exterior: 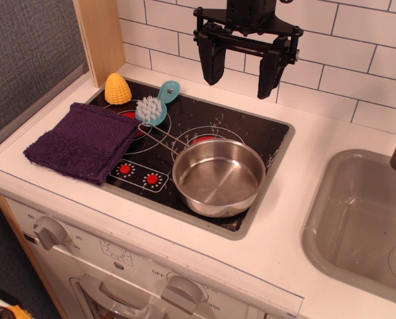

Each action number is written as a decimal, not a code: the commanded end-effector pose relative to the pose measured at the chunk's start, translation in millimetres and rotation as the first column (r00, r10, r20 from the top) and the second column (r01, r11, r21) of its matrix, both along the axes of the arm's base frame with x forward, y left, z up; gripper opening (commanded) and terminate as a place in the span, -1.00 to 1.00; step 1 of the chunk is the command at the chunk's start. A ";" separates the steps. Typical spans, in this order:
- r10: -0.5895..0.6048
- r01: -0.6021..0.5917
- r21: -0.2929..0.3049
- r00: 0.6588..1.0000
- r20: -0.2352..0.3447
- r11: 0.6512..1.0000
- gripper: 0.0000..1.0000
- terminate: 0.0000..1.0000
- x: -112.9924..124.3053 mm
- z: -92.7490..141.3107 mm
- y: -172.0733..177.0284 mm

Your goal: Place the pan on the far right edge of the stove

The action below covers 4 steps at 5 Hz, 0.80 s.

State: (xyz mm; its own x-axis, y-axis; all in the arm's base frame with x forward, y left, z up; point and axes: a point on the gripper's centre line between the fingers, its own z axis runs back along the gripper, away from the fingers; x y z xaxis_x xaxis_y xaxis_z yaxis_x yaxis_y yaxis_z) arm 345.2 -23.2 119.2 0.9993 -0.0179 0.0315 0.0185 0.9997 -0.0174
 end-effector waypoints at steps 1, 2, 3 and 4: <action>0.000 0.000 0.000 1.000 0.000 1.000 1.00 -1.00 0.0 0.0 0.0; 0.035 -0.037 0.034 0.998 0.057 0.999 1.00 -1.00 8.9 -5.6 12.2; 0.037 -0.040 0.023 0.993 0.114 0.999 1.00 -1.00 11.4 -12.3 11.9; 0.033 -0.038 0.037 0.992 0.119 0.999 1.00 -1.00 -0.7 -21.9 0.4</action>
